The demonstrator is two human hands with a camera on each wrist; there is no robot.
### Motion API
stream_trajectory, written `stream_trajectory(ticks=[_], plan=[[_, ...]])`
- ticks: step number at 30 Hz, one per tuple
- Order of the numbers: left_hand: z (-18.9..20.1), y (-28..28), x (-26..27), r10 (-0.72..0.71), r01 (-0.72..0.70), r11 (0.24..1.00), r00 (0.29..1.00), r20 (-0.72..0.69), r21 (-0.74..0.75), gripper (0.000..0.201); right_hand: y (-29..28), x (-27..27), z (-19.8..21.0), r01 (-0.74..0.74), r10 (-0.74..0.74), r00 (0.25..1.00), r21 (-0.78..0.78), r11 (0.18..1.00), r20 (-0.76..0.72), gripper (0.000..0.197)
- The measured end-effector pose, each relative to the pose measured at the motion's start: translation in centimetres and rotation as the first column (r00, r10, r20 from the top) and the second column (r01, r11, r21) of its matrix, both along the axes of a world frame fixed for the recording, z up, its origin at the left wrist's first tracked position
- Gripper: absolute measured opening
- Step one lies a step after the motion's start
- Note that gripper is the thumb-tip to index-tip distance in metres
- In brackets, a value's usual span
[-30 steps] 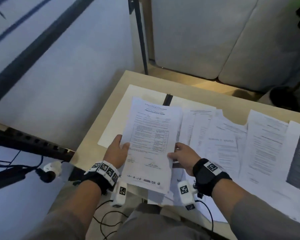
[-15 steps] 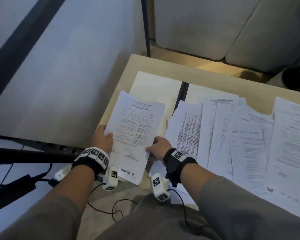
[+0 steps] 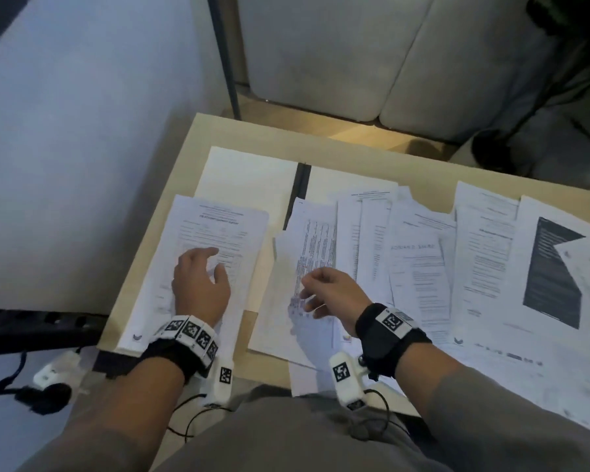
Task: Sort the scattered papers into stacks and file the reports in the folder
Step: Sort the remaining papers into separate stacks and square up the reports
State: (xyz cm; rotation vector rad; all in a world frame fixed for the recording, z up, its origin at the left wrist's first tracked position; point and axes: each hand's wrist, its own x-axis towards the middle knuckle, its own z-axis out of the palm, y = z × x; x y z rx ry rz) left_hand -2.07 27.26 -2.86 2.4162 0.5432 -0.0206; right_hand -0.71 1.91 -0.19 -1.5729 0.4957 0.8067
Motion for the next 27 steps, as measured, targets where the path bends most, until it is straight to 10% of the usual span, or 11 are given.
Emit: stream_trajectory(ticks=[13, 19, 23, 27], plan=[[0.0, -25.9, 2.5, -0.557, 0.500, 0.827, 0.790, -0.256, -0.256, 0.035, -28.4, -4.8, -2.4, 0.291, -0.251, 0.955, -0.350, 0.890, 0.156, 0.014], [-2.0, -35.6, 2.2, -0.305, 0.349, 0.937, 0.815, -0.493, -0.004, 0.098, -41.7, -5.9, -3.2, 0.328, -0.180, 0.939, -0.610, 0.721, 0.292, 0.017], [-2.6, -38.2, 2.7, -0.103, 0.226, 0.964, 0.804, -0.585, 0.141, 0.123, -49.5, -5.2, -4.4, 0.457, -0.418, 0.869, -0.753, 0.473, 0.264, 0.050], [-3.3, -38.5, 3.2, 0.000, 0.007, 1.000, 0.856, -0.516, 0.012, 0.118, -55.3, -4.0, -5.4, 0.475, -0.666, 0.741, -0.768, 0.429, 0.086, 0.095]])
